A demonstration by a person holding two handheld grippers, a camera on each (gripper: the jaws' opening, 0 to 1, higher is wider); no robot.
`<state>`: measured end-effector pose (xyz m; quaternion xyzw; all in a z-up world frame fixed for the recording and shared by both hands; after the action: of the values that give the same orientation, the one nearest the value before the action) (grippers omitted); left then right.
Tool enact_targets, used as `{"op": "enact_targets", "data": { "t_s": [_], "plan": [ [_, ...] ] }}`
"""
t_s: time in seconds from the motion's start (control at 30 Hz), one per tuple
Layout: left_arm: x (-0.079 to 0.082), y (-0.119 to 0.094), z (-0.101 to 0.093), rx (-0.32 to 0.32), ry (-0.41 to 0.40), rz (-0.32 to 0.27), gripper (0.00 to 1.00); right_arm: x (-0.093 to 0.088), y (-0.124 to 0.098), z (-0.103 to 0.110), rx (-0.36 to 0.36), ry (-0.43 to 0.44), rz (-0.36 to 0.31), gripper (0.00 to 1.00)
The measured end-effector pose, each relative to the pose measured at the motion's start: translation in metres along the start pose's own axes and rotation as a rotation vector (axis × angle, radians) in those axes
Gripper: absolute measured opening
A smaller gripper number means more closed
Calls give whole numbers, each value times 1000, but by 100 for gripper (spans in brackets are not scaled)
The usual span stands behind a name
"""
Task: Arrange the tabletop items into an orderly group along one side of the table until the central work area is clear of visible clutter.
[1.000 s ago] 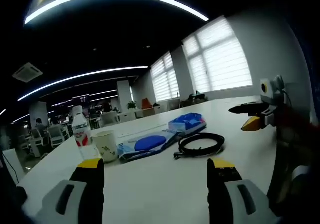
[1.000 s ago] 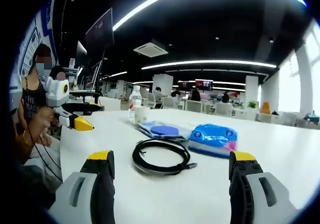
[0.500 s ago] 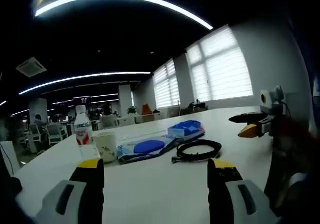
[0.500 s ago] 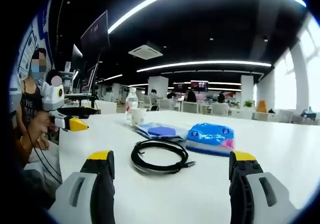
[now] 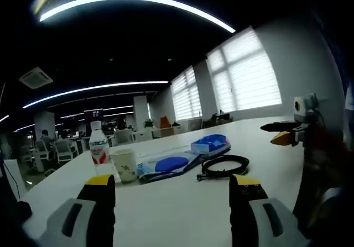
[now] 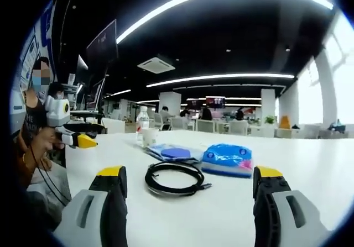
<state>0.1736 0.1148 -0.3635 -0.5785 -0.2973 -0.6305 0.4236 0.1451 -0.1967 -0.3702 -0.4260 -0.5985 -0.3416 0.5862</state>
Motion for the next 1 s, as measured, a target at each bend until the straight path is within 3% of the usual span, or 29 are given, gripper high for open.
{"op": "enact_targets", "data": {
  "t_s": [0.87, 1.0],
  "plan": [
    [-5, -2, -1, -1, 15, 29, 83, -6, -1, 4, 10, 3, 10, 89],
    [-4, -3, -3, -7, 25, 24, 83, -5, -1, 8, 32, -4, 1, 83]
  ]
}}
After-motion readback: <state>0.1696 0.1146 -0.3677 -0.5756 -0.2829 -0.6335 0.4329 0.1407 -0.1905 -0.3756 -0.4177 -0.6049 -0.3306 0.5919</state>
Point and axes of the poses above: the point that each gripper's makers call its tool centre point, and the gripper's own axes: y roughly forward along the fingers, z roughly to its left, x roughly out of its top, the point moved 4 cm from there along -y, roughly backward along the fingers, and after that the axes turned 7 degrees about z, right-handed, at the moved point
